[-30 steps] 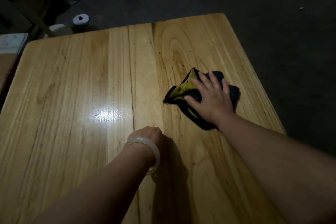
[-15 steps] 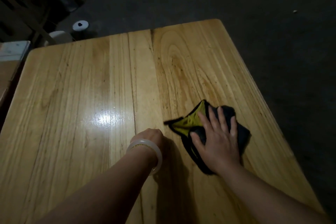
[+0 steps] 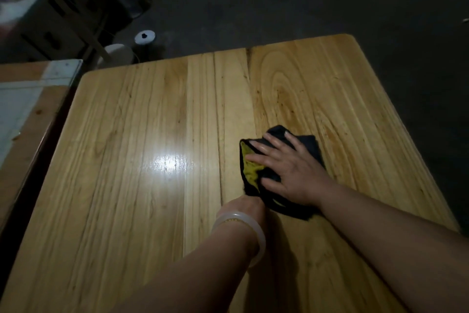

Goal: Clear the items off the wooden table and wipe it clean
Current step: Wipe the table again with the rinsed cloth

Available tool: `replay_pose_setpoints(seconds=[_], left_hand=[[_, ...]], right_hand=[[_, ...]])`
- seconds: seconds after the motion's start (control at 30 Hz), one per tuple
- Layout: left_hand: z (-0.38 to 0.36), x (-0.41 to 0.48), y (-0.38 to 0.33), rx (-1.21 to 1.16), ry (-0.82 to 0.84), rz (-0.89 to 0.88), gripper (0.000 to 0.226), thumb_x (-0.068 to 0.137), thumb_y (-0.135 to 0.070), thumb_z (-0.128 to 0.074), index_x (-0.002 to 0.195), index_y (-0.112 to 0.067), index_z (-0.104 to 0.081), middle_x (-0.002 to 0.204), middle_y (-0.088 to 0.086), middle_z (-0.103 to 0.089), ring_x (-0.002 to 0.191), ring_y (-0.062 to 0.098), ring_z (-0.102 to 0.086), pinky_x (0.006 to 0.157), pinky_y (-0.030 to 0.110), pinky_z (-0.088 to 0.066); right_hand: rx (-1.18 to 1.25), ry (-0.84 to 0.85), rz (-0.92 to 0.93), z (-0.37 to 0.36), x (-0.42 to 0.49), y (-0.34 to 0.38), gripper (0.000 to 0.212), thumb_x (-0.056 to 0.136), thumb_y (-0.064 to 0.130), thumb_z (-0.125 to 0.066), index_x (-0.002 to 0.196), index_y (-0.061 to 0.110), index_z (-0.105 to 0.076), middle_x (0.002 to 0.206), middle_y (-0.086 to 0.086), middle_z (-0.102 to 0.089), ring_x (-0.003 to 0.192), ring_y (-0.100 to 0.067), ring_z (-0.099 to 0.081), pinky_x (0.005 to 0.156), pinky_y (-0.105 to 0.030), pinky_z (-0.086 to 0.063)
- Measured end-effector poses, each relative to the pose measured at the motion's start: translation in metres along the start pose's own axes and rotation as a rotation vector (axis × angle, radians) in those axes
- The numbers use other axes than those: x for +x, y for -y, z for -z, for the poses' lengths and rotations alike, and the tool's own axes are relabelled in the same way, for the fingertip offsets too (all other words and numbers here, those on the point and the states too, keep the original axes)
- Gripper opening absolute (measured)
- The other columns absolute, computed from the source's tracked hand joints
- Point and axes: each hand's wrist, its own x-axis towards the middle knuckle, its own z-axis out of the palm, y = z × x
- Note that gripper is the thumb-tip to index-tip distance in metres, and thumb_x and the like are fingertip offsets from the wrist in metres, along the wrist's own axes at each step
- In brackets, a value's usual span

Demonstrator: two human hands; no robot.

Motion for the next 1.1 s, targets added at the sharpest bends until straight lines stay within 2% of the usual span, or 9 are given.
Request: replay_pose_setpoints(seconds=[0.07, 0.13, 0.3, 0.37, 0.5, 0.73, 0.87, 0.97, 1.1], left_hand=[[0.000, 0.003, 0.001, 0.011, 0.018, 0.005, 0.028, 0.095, -0.010, -0.046, 0.121, -0.003, -0.053, 0.122, 0.014, -0.057, 0.109, 0.029, -0.059, 0.083, 0.034, -0.047], [0.000, 0.004, 0.002, 0.008, 0.023, 0.011, 0.026, 0.093, -0.009, -0.048, 0.117, -0.003, -0.056, 0.116, 0.014, -0.061, 0.103, 0.029, -0.061, 0.075, 0.032, -0.046], [0.001, 0.003, 0.003, -0.064, 0.043, 0.030, 0.025, 0.091, -0.008, -0.049, 0.115, -0.004, -0.056, 0.111, 0.012, -0.062, 0.085, 0.024, -0.057, 0.070, 0.028, -0.043], [0.000, 0.003, 0.004, -0.088, 0.046, 0.030, 0.025, 0.092, -0.009, -0.051, 0.116, -0.005, -0.056, 0.111, 0.012, -0.062, 0.085, 0.023, -0.056, 0.071, 0.028, -0.044], [-0.004, 0.003, 0.005, -0.091, 0.016, 0.031, 0.024, 0.091, -0.011, -0.055, 0.114, -0.006, -0.056, 0.110, 0.010, -0.062, 0.096, 0.024, -0.062, 0.075, 0.027, -0.048], [-0.010, 0.001, 0.005, -0.028, -0.103, 0.059, 0.020, 0.088, -0.015, -0.058, 0.108, -0.011, -0.060, 0.107, 0.009, -0.062, 0.095, 0.024, -0.062, 0.077, 0.029, -0.049], [-0.016, -0.001, 0.004, -0.014, -0.136, 0.064, 0.008, 0.085, -0.018, -0.062, 0.091, -0.014, -0.059, 0.089, 0.005, -0.061, 0.079, 0.020, -0.060, 0.065, 0.026, -0.047], [-0.023, 0.000, 0.006, -0.004, -0.196, 0.079, 0.009, 0.083, -0.019, -0.064, 0.085, -0.012, -0.059, 0.072, 0.000, -0.053, 0.067, 0.015, -0.055, 0.057, 0.023, -0.042], [-0.030, -0.001, 0.009, -0.029, -0.214, 0.078, 0.015, 0.078, -0.023, -0.068, 0.090, -0.015, -0.066, 0.076, 0.002, -0.060, 0.062, 0.014, -0.057, 0.044, 0.021, -0.037]], right_hand=[[-0.002, -0.005, -0.065, 0.005, 0.024, -0.005, 0.066, 0.085, 0.065, -0.016, 0.149, 0.047, -0.018, 0.161, 0.019, -0.002, 0.147, -0.007, 0.013, 0.119, -0.047, 0.009], [0.011, -0.032, -0.148, 0.010, 0.047, -0.009, 0.068, 0.084, 0.068, -0.013, 0.149, 0.046, -0.017, 0.161, 0.017, -0.002, 0.148, -0.008, 0.013, 0.118, -0.049, 0.009], [0.001, -0.069, -0.397, 0.020, 0.084, -0.031, 0.066, 0.093, 0.068, -0.021, 0.152, 0.041, -0.013, 0.163, 0.011, 0.000, 0.149, -0.015, 0.011, 0.118, -0.051, 0.009], [-0.006, -0.095, -0.495, 0.020, 0.084, -0.043, 0.067, 0.093, 0.069, -0.020, 0.152, 0.039, -0.013, 0.163, 0.009, -0.001, 0.149, -0.017, 0.009, 0.118, -0.051, 0.008], [0.022, -0.160, -0.634, 0.020, 0.049, -0.065, 0.066, 0.094, 0.067, -0.021, 0.152, 0.036, -0.019, 0.163, 0.007, -0.006, 0.149, -0.017, 0.007, 0.118, -0.052, 0.006], [0.047, -0.157, -0.818, 0.008, -0.067, -0.060, 0.066, 0.094, 0.066, -0.020, 0.153, 0.037, -0.016, 0.163, 0.006, -0.003, 0.149, -0.016, 0.010, 0.118, -0.051, 0.007], [0.067, -0.140, -0.825, -0.011, -0.134, -0.006, 0.070, 0.091, 0.067, -0.011, 0.154, 0.036, -0.012, 0.163, 0.005, 0.000, 0.149, -0.017, 0.014, 0.118, -0.050, 0.009], [0.076, -0.139, -0.760, -0.028, -0.179, 0.041, 0.068, 0.093, 0.066, -0.016, 0.153, 0.034, -0.019, 0.163, 0.003, -0.006, 0.150, -0.019, 0.008, 0.118, -0.053, 0.002], [0.086, -0.108, -0.560, -0.046, -0.229, 0.085, 0.064, 0.095, 0.062, -0.029, 0.152, 0.034, -0.024, 0.163, 0.004, -0.012, 0.150, -0.021, -0.005, 0.114, -0.055, -0.010]])
